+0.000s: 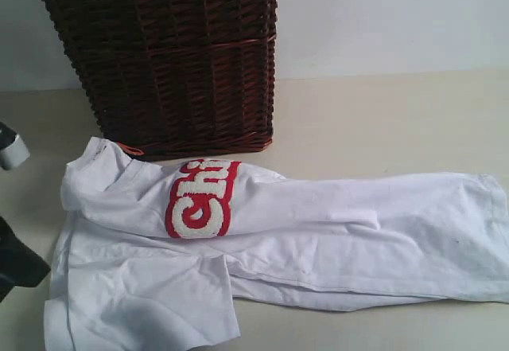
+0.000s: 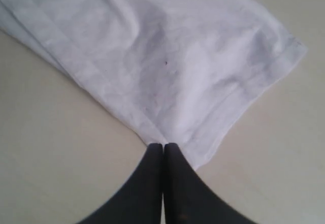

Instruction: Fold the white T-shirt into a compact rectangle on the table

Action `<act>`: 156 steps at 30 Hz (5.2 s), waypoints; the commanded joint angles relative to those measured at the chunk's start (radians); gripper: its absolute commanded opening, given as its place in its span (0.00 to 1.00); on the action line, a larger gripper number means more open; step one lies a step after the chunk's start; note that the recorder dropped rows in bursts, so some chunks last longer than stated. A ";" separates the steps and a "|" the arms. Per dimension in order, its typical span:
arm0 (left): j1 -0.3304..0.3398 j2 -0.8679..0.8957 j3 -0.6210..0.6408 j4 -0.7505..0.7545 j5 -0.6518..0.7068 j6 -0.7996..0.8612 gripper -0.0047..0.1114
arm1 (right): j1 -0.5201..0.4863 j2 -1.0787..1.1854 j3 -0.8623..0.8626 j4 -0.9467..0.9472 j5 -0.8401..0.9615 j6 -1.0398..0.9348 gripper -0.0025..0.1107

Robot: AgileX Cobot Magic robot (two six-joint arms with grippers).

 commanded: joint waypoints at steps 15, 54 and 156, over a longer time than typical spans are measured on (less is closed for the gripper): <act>0.003 -0.190 -0.067 -0.031 -0.469 -0.175 0.04 | -0.002 -0.138 -0.009 0.134 0.192 0.060 0.02; 0.226 -0.938 0.572 -0.007 -0.481 -0.119 0.04 | -0.002 0.038 -0.009 0.222 -0.033 -0.183 0.02; 0.226 -1.206 0.680 0.060 -0.534 -0.116 0.04 | 0.545 0.742 -0.325 -0.116 -0.175 -0.023 0.02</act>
